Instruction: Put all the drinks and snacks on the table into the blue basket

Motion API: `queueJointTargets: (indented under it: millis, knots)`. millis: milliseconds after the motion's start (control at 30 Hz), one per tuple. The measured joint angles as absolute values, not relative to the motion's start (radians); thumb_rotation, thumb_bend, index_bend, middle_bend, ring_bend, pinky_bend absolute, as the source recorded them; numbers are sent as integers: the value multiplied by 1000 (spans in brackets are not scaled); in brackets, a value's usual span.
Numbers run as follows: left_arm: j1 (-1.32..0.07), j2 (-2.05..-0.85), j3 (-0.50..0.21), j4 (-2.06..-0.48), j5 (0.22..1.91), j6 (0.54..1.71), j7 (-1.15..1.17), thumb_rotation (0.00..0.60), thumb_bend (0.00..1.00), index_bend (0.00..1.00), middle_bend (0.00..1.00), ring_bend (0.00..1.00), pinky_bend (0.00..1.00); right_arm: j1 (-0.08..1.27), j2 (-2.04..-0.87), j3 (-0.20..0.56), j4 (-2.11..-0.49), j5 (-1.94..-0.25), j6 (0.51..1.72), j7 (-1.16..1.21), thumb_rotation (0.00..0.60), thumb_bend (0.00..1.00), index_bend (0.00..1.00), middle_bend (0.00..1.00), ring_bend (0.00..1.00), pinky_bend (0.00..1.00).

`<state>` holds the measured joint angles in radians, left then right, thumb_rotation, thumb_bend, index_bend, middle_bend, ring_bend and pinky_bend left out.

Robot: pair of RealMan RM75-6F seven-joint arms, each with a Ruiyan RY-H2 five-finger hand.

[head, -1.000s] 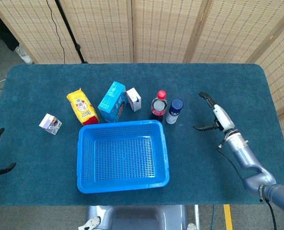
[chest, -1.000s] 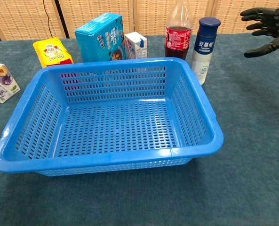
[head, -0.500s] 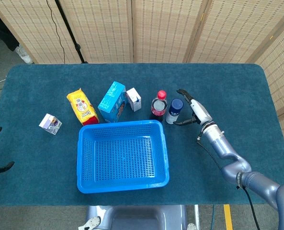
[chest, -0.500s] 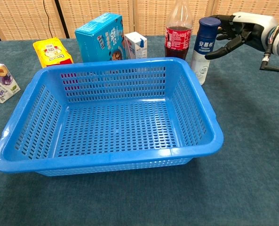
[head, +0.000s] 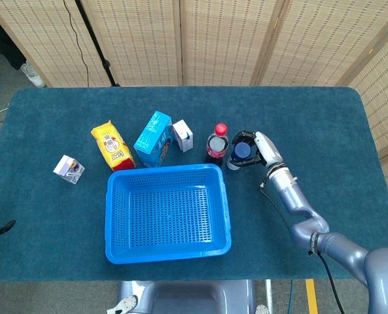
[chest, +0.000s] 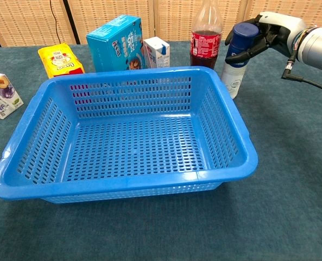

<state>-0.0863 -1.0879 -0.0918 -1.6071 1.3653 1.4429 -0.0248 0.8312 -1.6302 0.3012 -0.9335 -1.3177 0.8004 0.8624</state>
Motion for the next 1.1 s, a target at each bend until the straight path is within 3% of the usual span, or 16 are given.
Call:
queueJointTargets:
  millis: [167,500,833,1100]
  knots:
    - [-88,-1088,-90,-1610,1371,1442,-20,600,101,0,0,0,0,816,-1624,304,-944,-1316,830,863,600,491,576,604,589,634]
    - [-95,-1086,-88,-1614,1375,1430,-22,600,100,0,0,0,0,753,-1520,307,-1048,-1339,938,861,600,519,585,609,590,634]
    - [-96,-1087,-85,-1618,1382,1432,-19,600,100,0,0,0,0,620,-1289,317,-1351,-1397,1155,846,600,534,588,613,596,635]
    - [-102,-1094,-85,-1625,1380,1426,4,600,100,0,0,0,0,600,-1205,316,-1546,-1495,1227,767,600,537,591,615,599,635]
